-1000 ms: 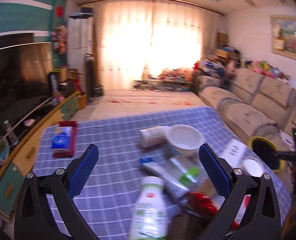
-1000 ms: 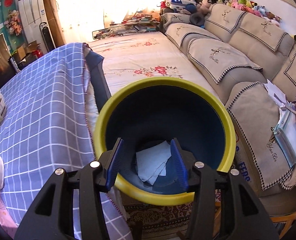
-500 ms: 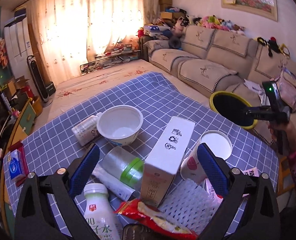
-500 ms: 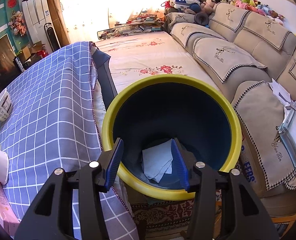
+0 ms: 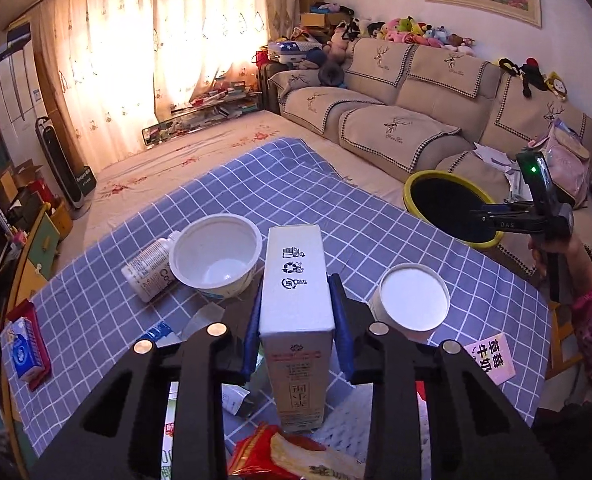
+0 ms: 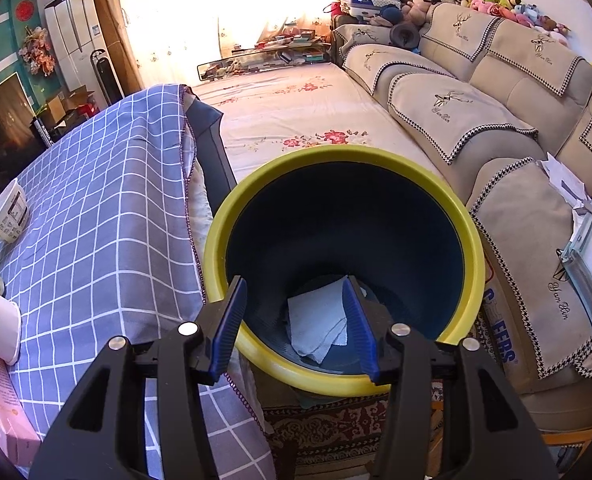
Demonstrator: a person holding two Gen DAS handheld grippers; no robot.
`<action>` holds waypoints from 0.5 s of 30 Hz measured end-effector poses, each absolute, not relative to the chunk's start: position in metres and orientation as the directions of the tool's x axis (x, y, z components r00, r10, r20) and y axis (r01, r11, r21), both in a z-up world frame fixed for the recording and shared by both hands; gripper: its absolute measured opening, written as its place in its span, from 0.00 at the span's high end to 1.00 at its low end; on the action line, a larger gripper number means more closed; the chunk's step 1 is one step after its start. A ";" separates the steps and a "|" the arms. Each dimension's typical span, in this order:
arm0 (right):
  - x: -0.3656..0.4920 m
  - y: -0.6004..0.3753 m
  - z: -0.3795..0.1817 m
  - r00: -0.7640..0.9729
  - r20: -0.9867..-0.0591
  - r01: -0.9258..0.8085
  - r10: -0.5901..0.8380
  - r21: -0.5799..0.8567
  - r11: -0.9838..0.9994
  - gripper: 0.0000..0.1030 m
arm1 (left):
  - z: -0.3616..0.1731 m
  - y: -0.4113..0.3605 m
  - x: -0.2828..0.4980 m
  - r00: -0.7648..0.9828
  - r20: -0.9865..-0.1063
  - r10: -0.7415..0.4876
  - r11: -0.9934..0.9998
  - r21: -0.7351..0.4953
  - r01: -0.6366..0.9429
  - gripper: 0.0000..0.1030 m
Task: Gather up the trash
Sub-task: 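Carry the white carton over the bin and open the left tool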
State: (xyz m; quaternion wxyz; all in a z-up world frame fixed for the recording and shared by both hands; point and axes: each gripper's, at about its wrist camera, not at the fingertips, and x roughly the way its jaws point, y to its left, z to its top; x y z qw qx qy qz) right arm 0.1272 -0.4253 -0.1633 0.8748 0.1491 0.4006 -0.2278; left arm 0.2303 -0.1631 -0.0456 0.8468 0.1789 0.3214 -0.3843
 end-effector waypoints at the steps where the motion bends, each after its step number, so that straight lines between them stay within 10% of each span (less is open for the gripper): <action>1: 0.128 -0.424 -0.163 0.578 -0.767 0.517 -0.278 0.081 0.852 0.54 | -0.042 -0.162 0.230 0.502 -0.678 -0.536 0.644 0.055 0.763 0.70; 15: 0.109 -0.433 -0.153 0.622 -0.737 0.515 -0.266 0.129 0.847 0.54 | 0.025 -0.184 0.213 0.590 -0.593 -0.547 0.694 0.073 0.717 0.70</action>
